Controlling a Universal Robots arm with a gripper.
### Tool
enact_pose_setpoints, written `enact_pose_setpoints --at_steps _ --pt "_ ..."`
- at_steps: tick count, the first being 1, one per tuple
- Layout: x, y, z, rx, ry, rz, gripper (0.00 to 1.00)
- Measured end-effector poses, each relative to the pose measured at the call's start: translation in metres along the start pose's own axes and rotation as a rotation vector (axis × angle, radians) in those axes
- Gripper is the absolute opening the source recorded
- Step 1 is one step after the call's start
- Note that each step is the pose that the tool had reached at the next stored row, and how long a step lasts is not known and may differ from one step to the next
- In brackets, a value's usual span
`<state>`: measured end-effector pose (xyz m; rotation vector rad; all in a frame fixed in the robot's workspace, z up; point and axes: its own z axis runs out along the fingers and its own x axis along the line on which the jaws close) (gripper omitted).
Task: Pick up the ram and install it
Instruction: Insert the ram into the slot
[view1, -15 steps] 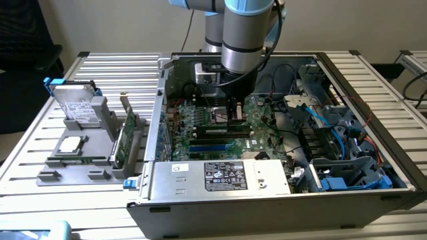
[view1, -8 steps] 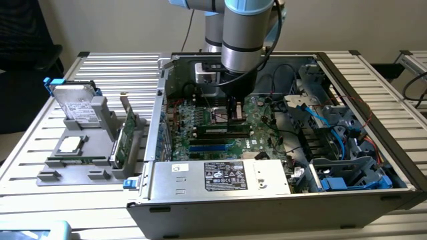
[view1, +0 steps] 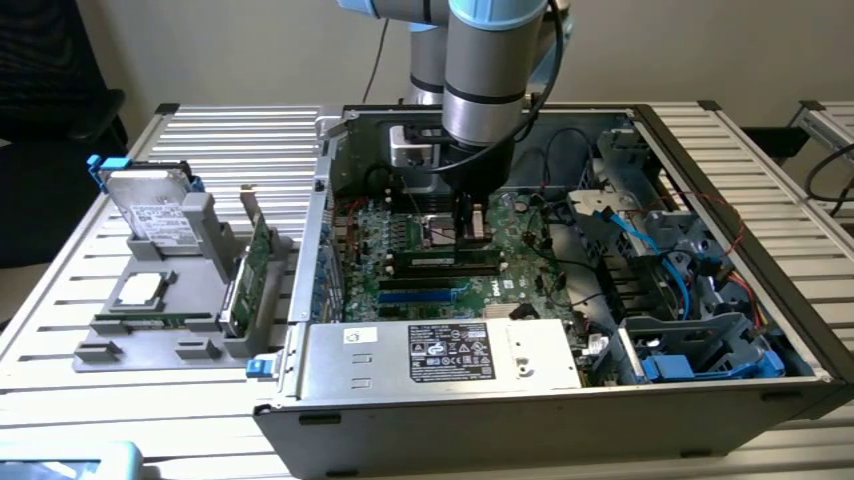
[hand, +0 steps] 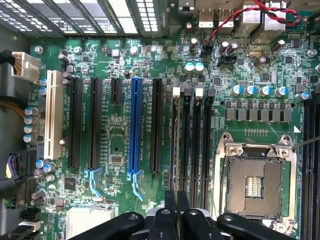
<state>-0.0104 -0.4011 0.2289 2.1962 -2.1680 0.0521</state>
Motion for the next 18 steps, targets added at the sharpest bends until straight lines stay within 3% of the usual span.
enact_pose_setpoints --at_steps 11,18 --pt "0.0004 0.0 0.0 0.0005 0.0004 0.006 0.13" --pt "0.0004 0.0011 0.0001 0.0056 0.0006 0.007 0.13"
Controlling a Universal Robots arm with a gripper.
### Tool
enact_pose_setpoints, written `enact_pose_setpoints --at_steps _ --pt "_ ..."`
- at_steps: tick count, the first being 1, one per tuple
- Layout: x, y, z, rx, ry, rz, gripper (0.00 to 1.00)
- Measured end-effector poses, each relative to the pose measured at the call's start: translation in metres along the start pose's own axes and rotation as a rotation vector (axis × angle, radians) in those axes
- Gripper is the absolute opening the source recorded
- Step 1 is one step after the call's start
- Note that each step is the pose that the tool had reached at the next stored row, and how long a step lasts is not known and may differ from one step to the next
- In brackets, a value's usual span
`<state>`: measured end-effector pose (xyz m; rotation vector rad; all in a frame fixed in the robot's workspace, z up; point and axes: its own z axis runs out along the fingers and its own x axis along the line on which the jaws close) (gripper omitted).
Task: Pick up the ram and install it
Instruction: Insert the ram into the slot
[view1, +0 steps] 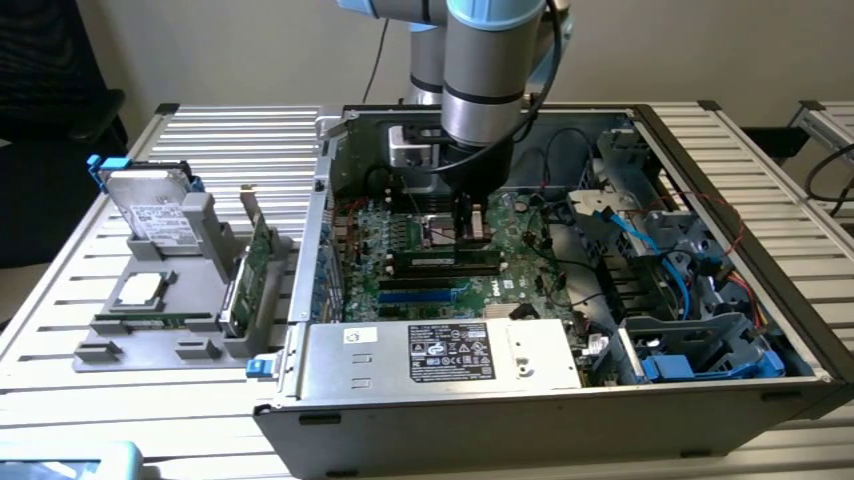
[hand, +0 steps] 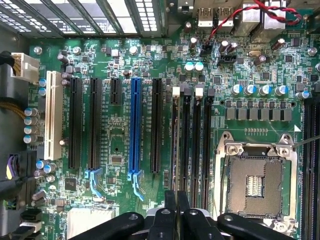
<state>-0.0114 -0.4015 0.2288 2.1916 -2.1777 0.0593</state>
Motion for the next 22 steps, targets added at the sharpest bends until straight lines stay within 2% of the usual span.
enact_pose_setpoints --at_steps 8,22 --pt "0.0 0.0012 0.0 0.0066 0.0002 0.001 0.13" --pt "0.0004 0.0018 0.0002 0.0091 0.0015 0.001 0.13"
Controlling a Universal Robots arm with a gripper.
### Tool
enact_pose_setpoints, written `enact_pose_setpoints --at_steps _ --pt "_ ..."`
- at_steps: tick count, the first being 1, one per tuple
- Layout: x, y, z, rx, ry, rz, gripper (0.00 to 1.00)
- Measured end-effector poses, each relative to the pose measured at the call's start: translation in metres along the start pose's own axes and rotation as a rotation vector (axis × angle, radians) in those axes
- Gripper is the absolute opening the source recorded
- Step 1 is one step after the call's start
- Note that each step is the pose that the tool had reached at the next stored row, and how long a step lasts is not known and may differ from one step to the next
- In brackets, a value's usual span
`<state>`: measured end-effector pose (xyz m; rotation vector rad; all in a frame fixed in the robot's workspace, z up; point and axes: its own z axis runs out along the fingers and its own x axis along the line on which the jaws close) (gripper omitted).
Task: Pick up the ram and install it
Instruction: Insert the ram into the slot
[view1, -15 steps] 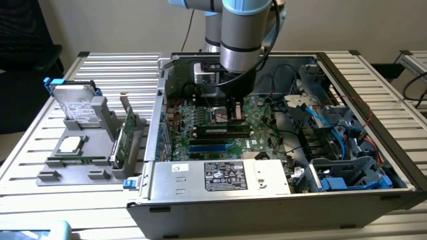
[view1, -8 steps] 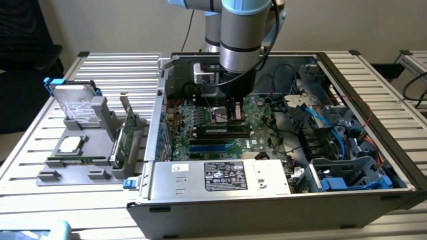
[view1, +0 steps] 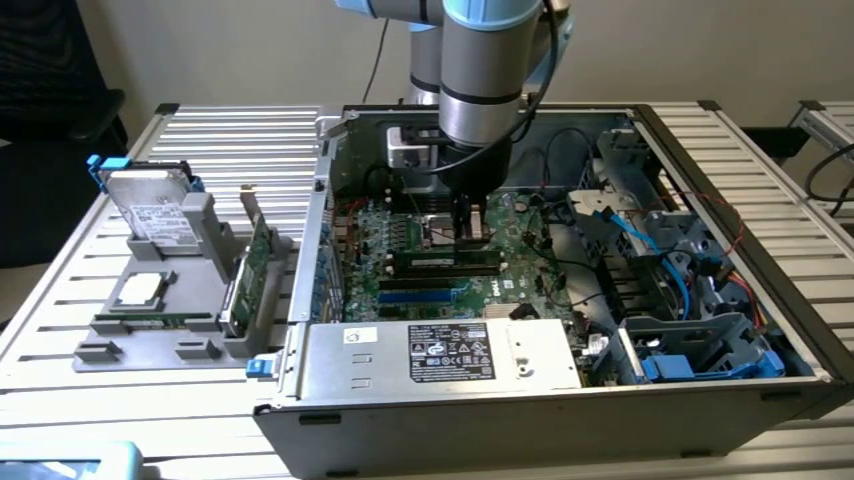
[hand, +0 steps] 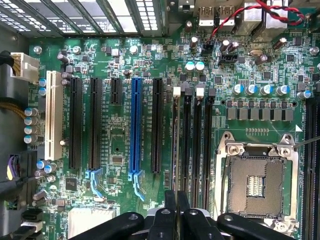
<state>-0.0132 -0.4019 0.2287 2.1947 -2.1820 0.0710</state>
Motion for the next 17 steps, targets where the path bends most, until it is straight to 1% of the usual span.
enact_pose_setpoints --at_steps 14,16,17 --pt "-0.0001 0.0012 0.0014 0.0035 0.0002 0.0 0.13" --pt "-0.0002 0.0014 0.0028 0.0064 0.0004 0.0 0.13" --pt "-0.0002 0.0014 0.003 0.0067 0.0005 0.0 0.13"
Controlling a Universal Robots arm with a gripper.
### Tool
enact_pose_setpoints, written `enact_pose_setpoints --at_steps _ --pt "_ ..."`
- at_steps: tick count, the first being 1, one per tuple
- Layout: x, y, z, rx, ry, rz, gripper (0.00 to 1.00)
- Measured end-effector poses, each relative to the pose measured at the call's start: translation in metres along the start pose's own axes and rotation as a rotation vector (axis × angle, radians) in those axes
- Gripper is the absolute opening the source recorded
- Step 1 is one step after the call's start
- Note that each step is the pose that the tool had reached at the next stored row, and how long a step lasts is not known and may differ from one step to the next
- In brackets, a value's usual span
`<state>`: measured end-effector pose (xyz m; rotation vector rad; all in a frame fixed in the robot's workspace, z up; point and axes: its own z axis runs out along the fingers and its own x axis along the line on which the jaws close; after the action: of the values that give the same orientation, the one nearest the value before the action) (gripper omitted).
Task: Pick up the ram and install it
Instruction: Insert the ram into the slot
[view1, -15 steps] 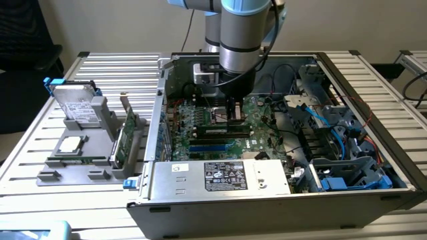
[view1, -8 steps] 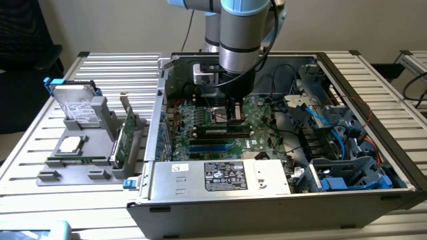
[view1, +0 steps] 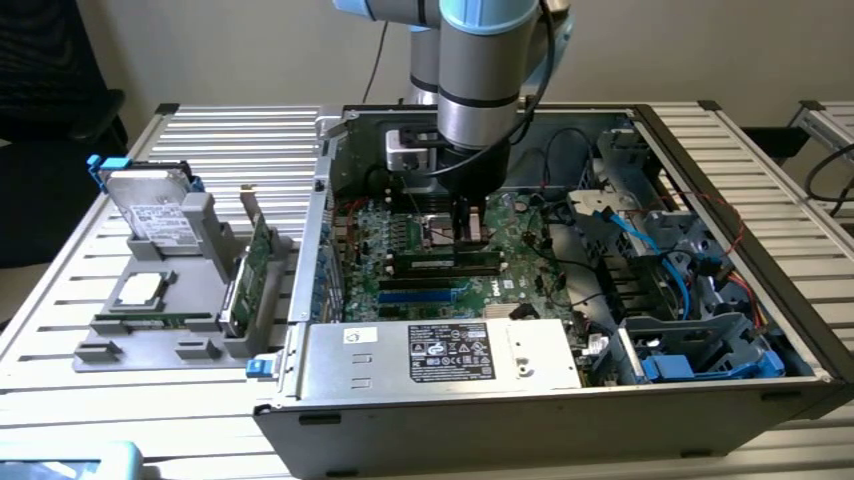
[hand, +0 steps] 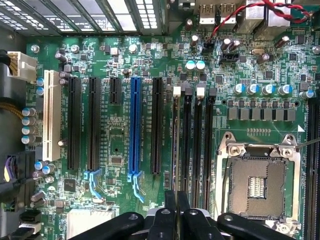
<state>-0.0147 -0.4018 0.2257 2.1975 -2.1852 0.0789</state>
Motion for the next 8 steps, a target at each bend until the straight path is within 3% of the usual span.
enact_pose_setpoints --at_steps 8 --pt "-0.0001 0.0002 0.0018 0.0022 0.0006 0.0 0.13"
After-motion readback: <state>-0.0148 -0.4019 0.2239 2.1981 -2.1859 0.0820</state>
